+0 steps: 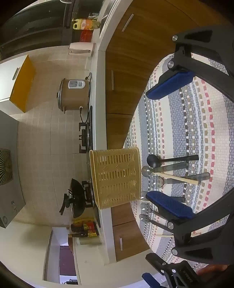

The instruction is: Organize utensils

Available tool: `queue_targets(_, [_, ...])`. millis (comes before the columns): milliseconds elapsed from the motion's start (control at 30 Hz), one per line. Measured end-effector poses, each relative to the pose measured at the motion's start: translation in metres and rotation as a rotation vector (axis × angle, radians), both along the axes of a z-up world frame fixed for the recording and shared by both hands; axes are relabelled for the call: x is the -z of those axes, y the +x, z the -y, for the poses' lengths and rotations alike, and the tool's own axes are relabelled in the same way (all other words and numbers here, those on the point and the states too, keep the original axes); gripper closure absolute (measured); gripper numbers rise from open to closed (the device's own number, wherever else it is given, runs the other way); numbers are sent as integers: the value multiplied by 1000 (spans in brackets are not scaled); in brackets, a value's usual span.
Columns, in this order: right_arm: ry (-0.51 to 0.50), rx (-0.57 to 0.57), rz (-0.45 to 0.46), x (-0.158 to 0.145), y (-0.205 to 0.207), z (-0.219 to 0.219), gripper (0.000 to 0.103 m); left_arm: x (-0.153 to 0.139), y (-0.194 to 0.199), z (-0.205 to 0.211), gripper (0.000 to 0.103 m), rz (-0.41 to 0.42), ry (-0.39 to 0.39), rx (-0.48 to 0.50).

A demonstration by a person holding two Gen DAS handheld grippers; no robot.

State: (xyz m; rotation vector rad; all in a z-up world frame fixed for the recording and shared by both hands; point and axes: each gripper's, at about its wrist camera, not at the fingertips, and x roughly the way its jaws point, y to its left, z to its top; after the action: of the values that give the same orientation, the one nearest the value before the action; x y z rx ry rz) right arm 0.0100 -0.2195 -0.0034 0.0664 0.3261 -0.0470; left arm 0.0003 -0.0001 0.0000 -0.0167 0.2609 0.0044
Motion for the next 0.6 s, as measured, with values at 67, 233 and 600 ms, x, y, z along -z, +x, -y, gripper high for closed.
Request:
queue_targets(67, [-14, -1, -3, -1, 0, -1, 6, 0, 3, 0, 7, -23, 3, 4])
queue_targets(233, [-41, -9, 1, 2, 1, -11, 6, 0, 8, 0, 7, -26, -9, 19])
queue_targets(600, [-11, -9, -13, 2, 2, -2, 6, 2, 0, 2, 7, -29, -33, 67])
